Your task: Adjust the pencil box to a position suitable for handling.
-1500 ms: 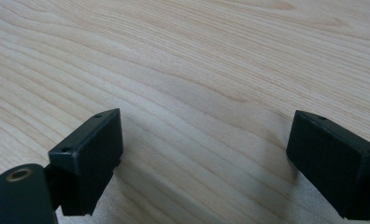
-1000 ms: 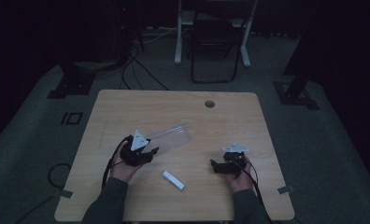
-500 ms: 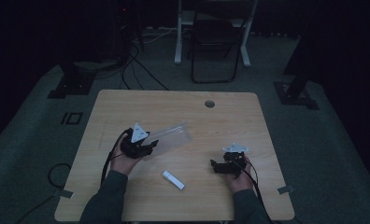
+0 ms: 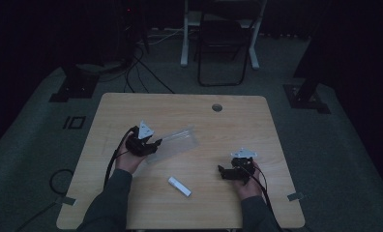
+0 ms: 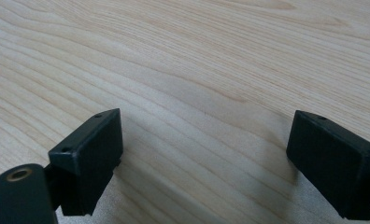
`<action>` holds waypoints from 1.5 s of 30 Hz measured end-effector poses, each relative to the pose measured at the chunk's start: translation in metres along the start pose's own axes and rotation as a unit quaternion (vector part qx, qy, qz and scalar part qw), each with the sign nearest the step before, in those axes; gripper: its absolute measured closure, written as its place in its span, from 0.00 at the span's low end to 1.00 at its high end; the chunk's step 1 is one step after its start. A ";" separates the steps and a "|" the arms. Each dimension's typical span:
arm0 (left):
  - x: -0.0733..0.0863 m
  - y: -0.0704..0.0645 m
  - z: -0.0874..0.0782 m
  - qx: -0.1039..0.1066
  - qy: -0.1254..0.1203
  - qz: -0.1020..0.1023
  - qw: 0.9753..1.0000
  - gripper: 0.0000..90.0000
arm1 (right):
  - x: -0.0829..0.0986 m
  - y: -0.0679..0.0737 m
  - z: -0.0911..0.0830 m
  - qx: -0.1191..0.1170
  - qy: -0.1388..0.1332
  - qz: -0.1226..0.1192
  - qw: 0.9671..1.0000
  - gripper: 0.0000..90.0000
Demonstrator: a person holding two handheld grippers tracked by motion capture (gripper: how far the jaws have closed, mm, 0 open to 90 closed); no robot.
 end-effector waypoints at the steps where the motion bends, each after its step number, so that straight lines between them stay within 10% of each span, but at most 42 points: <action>1: 0.001 0.000 0.004 -0.002 0.005 0.002 1.000 0.58 | 0.000 0.000 0.000 0.000 0.000 0.000 1.000 0.12; 18: 0.007 -0.004 0.009 -0.023 0.024 0.047 0.998 0.87 | 0.000 0.000 0.000 -0.001 0.000 -0.002 1.000 0.12; 45: 0.039 -0.018 -0.035 -0.034 0.027 0.055 0.998 0.92 | 0.000 0.000 0.000 -0.001 -0.001 -0.003 1.000 0.12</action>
Point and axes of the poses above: each handheld gripper's, and its own axes: z roughly forward along the jaws, x roughly out of its underside, y roughly to its left, the point moved 7 cm from there along z, roughly forward along the jaws, and after that the axes turned 1 degree about z, right-handed, at the moved point
